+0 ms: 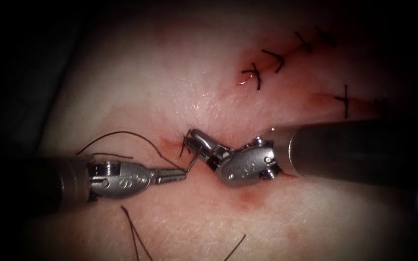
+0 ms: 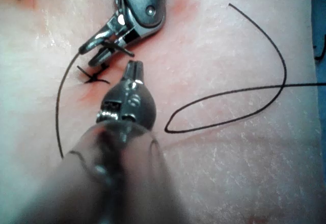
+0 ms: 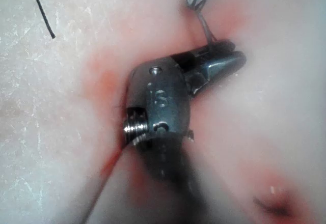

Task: Wound Closure
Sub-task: Mistakenly dropped the needle

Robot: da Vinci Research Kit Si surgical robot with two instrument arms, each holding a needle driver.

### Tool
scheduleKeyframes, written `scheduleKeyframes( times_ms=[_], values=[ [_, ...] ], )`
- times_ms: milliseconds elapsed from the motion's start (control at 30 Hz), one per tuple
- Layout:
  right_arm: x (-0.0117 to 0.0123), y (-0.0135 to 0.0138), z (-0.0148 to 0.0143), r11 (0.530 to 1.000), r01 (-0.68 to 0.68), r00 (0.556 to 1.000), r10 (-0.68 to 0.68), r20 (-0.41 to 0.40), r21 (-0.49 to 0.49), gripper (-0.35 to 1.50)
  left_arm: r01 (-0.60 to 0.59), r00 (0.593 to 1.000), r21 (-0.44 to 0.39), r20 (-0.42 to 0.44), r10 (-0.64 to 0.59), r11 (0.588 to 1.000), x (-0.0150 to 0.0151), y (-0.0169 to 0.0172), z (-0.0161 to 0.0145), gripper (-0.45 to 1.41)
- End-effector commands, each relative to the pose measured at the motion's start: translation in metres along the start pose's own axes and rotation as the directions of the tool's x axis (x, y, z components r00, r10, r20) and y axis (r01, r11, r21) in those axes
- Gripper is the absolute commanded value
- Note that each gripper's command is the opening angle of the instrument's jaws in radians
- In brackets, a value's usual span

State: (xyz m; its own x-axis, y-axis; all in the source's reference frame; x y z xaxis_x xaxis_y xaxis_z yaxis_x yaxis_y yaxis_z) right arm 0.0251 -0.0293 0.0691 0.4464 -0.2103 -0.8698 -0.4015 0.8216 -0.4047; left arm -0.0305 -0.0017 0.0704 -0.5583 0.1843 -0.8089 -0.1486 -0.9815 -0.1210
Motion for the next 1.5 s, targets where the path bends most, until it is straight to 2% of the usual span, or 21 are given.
scheduleKeyframes(
  times_ms=[33, 300, 667, 833, 1100, 1300, 1500],
  values=[
    [-0.0004, -0.0016, 0.0004, 1.0, 0.003, 1.0, -0.003, -0.001, 0.006, -0.35, 0.0, 1.0, -0.002, -0.001, 0.0, 1.0, -0.0003, 0.0002, 0.0008, -0.42],
    [0.0003, -0.0004, 0.0006, 1.0, -0.011, 1.0, 0.011, 0.008, 0.011, -0.35, 0.003, 1.0, 0.001, 0.003, -0.003, 1.0, -0.0002, -0.0001, 0.0016, -0.43],
    [-0.0001, -0.0009, 0.0007, 1.0, -0.012, 1.0, 0.012, 0.014, 0.028, -0.35, 0.002, 1.0, -0.002, 0.007, -0.002, 1.0, -0.0009, -0.0007, 0.0021, -0.45],
    [0.0004, 0.0011, 0.0011, 0.994, -0.098, 0.995, 0.097, 0.021, 0.039, -0.35, 0.004, 1.0, -0.002, 0.013, -0.004, 1.0, -0.0012, -0.0012, 0.0028, -0.45],
    [0.0014, 0.0073, 0.0024, 0.948, -0.316, 0.949, 0.315, 0.015, 0.031, -0.35, 0.005, 0.999, -0.014, 0.042, -0.004, 1.0, -0.0017, -0.0006, 0.0051, -0.45],
    [0.0014, 0.0093, 0.0029, 0.918, -0.396, 0.918, 0.396, 0.015, 0.032, -0.35, 0.012, 0.999, -0.023, 0.053, -0.011, 1.0, -0.0024, -0.0002, 0.006, -0.45],
    [0.0012, 0.0103, 0.0032, 0.906, -0.421, 0.907, 0.421, 0.022, 0.032, -0.35, 0.026, 0.997, -0.04, 0.076, -0.023, 0.999, -0.0042, 0.0005, 0.0069, -0.45]
  ],
)
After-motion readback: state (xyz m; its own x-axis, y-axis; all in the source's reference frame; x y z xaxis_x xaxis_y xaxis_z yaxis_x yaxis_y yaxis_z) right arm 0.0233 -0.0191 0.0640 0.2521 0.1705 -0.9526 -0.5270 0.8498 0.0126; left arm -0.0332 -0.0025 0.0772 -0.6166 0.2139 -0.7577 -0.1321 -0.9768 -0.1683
